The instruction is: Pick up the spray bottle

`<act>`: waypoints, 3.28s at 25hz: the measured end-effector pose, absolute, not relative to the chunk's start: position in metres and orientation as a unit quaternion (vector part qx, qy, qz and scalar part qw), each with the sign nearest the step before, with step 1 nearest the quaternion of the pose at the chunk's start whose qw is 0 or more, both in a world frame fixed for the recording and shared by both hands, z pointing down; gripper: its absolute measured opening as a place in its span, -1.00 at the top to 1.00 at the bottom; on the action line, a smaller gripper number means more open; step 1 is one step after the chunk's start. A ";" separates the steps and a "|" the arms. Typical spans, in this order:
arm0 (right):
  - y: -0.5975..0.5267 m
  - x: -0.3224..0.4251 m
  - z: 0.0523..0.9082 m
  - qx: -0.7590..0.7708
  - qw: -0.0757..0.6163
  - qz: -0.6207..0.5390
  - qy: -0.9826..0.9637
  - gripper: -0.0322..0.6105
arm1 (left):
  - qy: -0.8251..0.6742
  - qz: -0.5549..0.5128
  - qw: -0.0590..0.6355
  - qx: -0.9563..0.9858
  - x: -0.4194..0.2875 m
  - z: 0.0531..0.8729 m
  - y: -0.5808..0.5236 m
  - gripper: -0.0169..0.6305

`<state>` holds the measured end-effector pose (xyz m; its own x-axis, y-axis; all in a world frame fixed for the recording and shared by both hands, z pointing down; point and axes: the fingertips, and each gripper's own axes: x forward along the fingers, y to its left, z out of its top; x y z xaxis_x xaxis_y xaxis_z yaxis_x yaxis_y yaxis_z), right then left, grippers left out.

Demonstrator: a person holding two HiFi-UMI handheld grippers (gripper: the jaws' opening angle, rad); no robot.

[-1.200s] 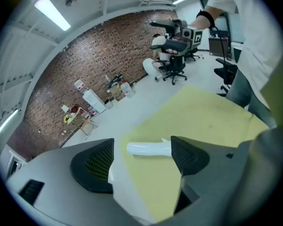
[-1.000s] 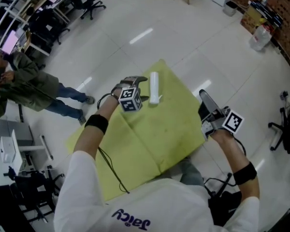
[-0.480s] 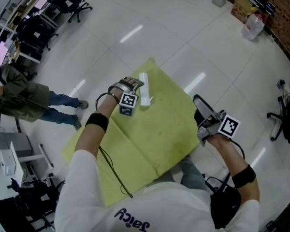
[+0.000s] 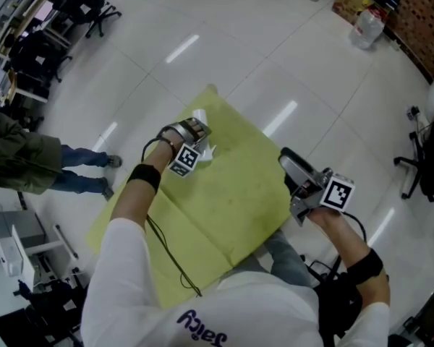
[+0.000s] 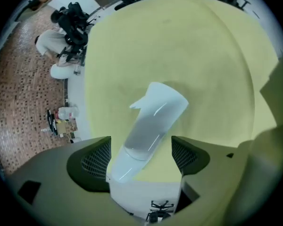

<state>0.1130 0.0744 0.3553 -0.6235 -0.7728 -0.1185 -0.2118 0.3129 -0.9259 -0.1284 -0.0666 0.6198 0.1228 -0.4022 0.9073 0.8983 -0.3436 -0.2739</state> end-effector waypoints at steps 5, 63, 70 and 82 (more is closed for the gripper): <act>0.081 0.129 0.364 -0.337 0.282 -0.490 0.753 -0.11 | -0.268 -0.615 0.541 -0.508 -0.123 0.640 -0.061 -0.26; 0.110 -0.216 0.231 -0.235 0.030 -0.016 0.971 -0.11 | 0.754 -0.126 -0.020 -0.644 -0.503 0.259 0.280 0.15; 0.164 -0.224 0.227 -0.257 0.018 0.002 0.966 -0.11 | 0.779 -0.120 -0.045 -0.614 -0.524 0.253 0.357 0.15; 0.172 -0.190 0.248 -0.321 -0.022 0.004 0.947 -0.11 | 0.780 -0.116 -0.062 -0.612 -0.492 0.249 0.368 0.15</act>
